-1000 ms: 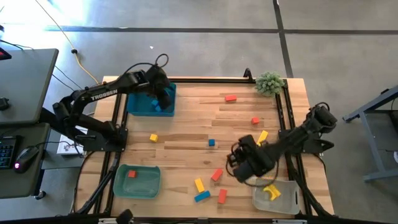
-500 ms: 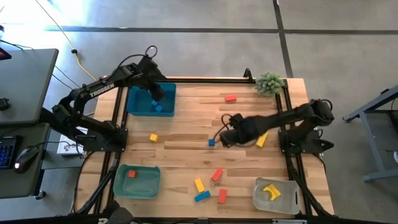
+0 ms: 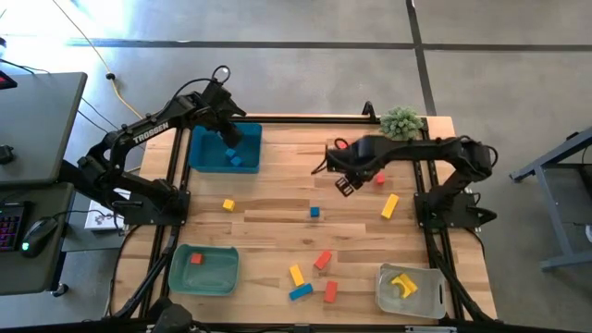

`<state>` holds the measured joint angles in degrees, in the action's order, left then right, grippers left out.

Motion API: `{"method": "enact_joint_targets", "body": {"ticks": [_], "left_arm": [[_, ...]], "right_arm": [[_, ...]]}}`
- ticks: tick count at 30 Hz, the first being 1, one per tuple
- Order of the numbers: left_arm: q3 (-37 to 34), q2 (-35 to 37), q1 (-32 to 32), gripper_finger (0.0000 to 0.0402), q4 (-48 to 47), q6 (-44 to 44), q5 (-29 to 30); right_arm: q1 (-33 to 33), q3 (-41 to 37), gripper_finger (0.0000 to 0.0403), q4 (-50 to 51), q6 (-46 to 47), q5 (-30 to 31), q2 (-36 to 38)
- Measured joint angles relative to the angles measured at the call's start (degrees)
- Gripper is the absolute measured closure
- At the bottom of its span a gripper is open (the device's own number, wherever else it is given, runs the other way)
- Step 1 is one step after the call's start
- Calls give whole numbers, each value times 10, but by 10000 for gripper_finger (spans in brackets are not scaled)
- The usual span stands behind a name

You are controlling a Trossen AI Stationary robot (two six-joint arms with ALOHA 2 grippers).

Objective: Sort & place blocks by color
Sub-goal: Put the blue block into the blue bin, then put the orange block into the green bin

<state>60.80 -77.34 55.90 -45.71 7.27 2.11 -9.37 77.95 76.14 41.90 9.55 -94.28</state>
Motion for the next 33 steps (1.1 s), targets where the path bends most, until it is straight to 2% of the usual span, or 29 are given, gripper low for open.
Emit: {"method": "enact_joint_targets", "body": {"ticks": [4, 9, 19, 25, 33], "left_arm": [[0, 0, 0, 234, 0, -1, 0], [0, 0, 0, 206, 0, -20, 0], [0, 0, 0, 194, 0, -26, 0], [0, 0, 0, 193, 1, -26, 0], [0, 0, 0, 192, 1, -28, 0]], "right_arm": [[-36, 0, 268, 10, -48, -22, 0], [-62, 0, 268, 13, -81, -21, 0], [-79, -7, 268, 41, -87, 46, 1], [-88, -111, 269, 9, -30, 53, 43], [-92, -217, 270, -84, 34, 24, 145]]}}
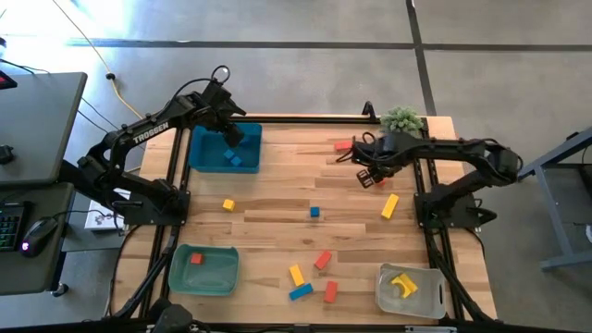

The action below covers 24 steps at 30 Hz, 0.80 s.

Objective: Sort & place blocks by color
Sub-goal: Put the orange block into the green bin

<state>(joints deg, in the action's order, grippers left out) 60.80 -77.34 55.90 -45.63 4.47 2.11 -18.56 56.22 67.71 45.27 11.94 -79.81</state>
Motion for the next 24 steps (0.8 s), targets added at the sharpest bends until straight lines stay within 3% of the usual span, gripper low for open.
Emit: {"method": "enact_joint_targets", "body": {"ticks": [9, 18, 24], "left_arm": [[0, 0, 0, 193, 1, -24, 0], [0, 0, 0, 194, 8, -31, 0], [0, 0, 0, 194, 31, -54, 0]], "right_arm": [[-29, -88, 258, -75, 55, -4, 94], [-56, -156, 209, -168, 57, -36, 101], [-74, -177, 201, -194, 57, -40, 101]]}}
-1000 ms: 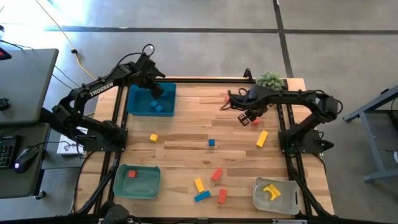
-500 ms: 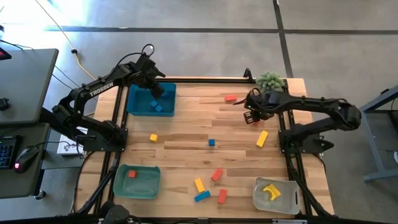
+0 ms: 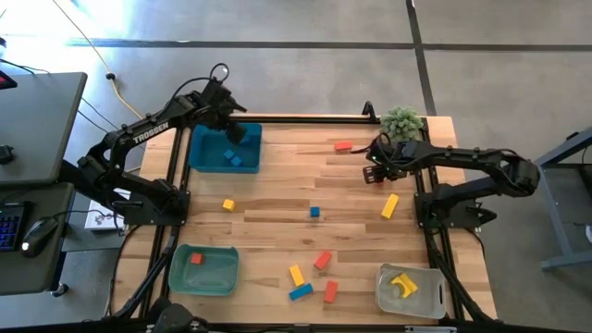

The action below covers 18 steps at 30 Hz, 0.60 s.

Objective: Sort & place blocks by color
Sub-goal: Put the orange block into the green bin

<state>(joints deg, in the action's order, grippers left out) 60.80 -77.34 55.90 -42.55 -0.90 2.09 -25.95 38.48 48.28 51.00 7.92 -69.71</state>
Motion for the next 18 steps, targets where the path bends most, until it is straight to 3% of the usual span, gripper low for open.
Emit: {"method": "enact_joint_targets", "body": {"ticks": [18], "left_arm": [[0, 0, 0, 195, 9, -20, 0]], "right_arm": [[-18, -62, 201, -90, -20, -8, -1]]}}
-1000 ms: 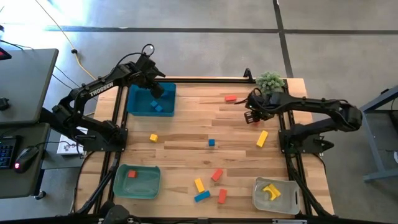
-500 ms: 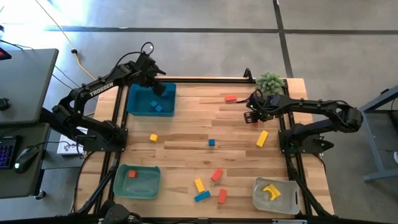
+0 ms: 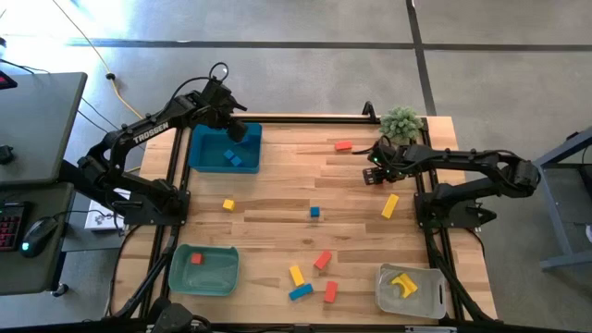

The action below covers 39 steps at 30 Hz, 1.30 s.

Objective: Sort & place blocks by color
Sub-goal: Put the orange block into the green bin

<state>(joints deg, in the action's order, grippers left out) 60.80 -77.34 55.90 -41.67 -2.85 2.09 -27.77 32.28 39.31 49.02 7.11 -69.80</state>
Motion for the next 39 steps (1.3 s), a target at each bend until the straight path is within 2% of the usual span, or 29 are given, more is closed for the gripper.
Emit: {"method": "enact_joint_targets", "body": {"ticks": [6, 14, 23, 34, 39], "left_arm": [[0, 0, 0, 195, 0, -1, 0], [0, 0, 0, 195, 3, -1, 0], [0, 0, 0, 195, 15, -17, -9], [0, 0, -22, 195, 15, -30, -148], [0, 0, -51, 195, 16, -58, -238]], "right_arm": [[0, -25, 216, -32, 5, -6, 0], [0, -25, 299, -36, 7, -6, 1], [0, 3, 299, -40, -31, -27, 0], [26, 127, 299, -65, -124, -70, 0], [57, 176, 299, -107, -156, -92, 0]]}}
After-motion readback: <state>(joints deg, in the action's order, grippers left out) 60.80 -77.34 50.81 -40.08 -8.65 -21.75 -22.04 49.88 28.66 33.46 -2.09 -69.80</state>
